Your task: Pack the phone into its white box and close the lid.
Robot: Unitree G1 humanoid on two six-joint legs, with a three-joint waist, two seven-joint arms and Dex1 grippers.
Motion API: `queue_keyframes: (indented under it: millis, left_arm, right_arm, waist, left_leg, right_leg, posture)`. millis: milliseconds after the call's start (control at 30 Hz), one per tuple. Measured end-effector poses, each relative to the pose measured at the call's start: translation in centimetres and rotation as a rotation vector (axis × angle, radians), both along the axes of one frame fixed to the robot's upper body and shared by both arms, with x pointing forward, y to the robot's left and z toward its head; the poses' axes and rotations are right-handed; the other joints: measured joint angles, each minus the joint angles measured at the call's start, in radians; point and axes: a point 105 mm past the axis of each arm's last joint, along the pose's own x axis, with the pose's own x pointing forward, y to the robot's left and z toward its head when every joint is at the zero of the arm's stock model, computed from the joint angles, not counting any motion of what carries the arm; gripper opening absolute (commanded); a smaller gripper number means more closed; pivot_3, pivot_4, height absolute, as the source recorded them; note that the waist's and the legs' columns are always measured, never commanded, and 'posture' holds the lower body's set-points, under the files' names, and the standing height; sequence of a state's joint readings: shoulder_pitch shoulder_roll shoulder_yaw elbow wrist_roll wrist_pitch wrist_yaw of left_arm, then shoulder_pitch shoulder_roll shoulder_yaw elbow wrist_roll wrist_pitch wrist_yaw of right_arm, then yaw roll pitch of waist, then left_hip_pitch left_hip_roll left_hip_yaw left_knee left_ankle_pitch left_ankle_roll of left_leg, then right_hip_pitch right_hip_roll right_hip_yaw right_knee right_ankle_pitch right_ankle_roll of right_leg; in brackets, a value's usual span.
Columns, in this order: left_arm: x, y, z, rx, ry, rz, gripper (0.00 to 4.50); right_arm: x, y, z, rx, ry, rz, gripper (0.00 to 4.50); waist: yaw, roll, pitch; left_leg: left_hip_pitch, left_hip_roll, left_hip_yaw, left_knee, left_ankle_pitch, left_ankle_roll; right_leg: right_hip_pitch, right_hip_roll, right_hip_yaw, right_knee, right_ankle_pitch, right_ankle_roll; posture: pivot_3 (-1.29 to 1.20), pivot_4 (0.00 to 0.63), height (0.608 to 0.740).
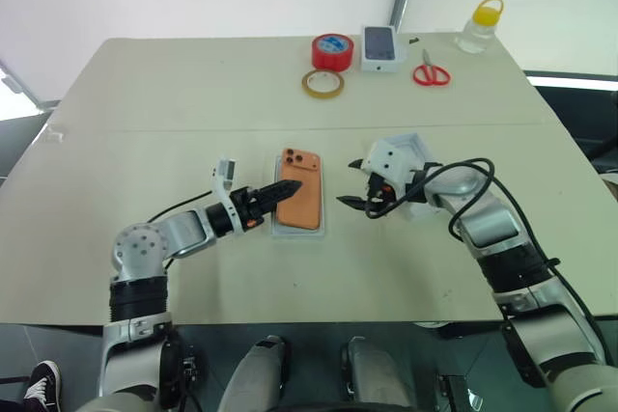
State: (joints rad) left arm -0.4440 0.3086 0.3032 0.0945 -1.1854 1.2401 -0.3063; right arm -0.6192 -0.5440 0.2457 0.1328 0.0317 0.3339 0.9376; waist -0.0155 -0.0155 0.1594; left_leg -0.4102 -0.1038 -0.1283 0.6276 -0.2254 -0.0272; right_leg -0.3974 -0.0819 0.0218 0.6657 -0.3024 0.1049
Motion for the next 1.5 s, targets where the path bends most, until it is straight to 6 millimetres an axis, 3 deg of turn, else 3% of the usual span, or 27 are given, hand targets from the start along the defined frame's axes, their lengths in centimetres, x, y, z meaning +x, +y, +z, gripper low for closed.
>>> queue_keyframes:
  millis: [133,433,467,567,700,767,967,1067,1300,1500]
  left_arm:
    - [-0.2,1.1,0.2,0.043,-0.016,0.003,4.33]
    - [-0.2,1.1,1.2,0.106,-0.095,0.023,4.33]
    - [0.0,1.3,1.2,0.118,-0.104,0.040,4.10]
    - [1.4,3.3,0.8,0.268,-0.152,0.157,2.96]
    - [3.6,7.7,1.2,0.556,-0.297,0.368,0.88]
    - [3.9,8.0,1.2,0.634,-0.358,0.382,0.01]
    - [3.5,4.9,-2.7,0.784,-0.403,0.238,0.01]
    - [3.6,3.0,-3.2,0.755,-0.421,0.214,0.01]
    - [4.2,-2.0,-3.3,0.675,-0.436,0.105,0.01]
    - [4.0,-5.4,-3.2,0.638,-0.456,0.019,0.01]
  right_arm:
    - [0.2,0.1,0.2,-0.003,-0.015,0.003,3.95]
    - [0.5,0.6,0.2,0.005,-0.018,-0.001,3.95]
    - [0.6,0.7,0.2,0.009,-0.020,-0.005,3.95]
    - [0.7,1.0,0.3,0.025,-0.024,-0.010,3.03]
    - [1.0,0.9,0.3,-0.001,-0.068,-0.032,1.00]
    - [1.2,1.1,0.0,-0.033,-0.105,-0.034,0.04]
    - [0.7,1.9,-2.3,-0.083,-0.101,-0.020,0.04]
    - [0.3,1.5,-3.6,-0.134,-0.104,-0.010,0.04]
    - [0.3,1.2,-3.4,-0.146,-0.109,-0.004,0.04]
    - [0.0,-2.3,-3.2,-0.201,-0.099,-0.055,0.04]
  waist:
    - [0.000,0.000,0.000]
    - [-0.001,0.000,0.000]
    - [-0.002,0.000,0.000]
    - [-0.003,0.000,0.000]
    - [0.003,0.000,0.000]
    - [0.006,0.001,0.000]
    - [0.004,0.001,0.000]
    - [0.006,0.001,0.000]
    - [0.009,0.001,0.000]
    - [0.031,0.001,0.000]
  left_leg:
    - [0.000,0.000,0.000,0.000,0.000,0.000]
    - [0.000,0.000,0.000,0.000,0.000,0.000]
    - [0.000,0.000,0.000,-0.001,0.000,0.000]
    - [0.000,0.000,0.000,-0.001,0.000,0.000]
    - [0.000,0.000,0.000,-0.001,0.000,0.000]
    - [0.000,-0.001,0.000,-0.002,0.000,0.000]
    - [0.000,-0.001,0.000,-0.002,0.000,0.000]
    - [0.000,-0.001,0.000,-0.001,0.000,0.000]
    - [0.000,-0.002,-0.001,0.000,0.000,0.000]
    - [0.000,-0.003,-0.002,0.001,-0.001,0.001]
  right_leg:
    - [0.000,0.000,0.000,0.000,0.000,0.000]
    - [0.000,0.000,0.000,0.000,0.000,0.000]
    - [0.000,0.000,0.000,0.000,0.000,0.000]
    - [-0.001,0.000,0.000,0.000,0.000,0.000]
    - [-0.001,0.000,0.000,-0.001,0.000,0.000]
    - [-0.001,-0.001,0.000,-0.001,0.000,0.000]
    - [-0.001,-0.001,0.000,-0.001,0.000,0.000]
    - [0.000,-0.001,0.000,-0.001,0.000,0.000]
    - [0.002,-0.001,-0.002,-0.001,0.000,0.000]
    - [0.004,-0.001,-0.003,-0.002,0.000,0.001]
  posture:
    - [0.00,0.150,0.740]
    - [0.00,0.150,0.740]
    - [0.00,0.150,0.740]
    - [0.00,0.150,0.740]
    - [0.00,0.150,0.740]
    - [0.00,0.150,0.740]
    - [0.00,0.150,0.740]
    - [0.00,0.150,0.740]
    - [0.00,0.150,0.740]
    - [0.00,0.150,0.740]
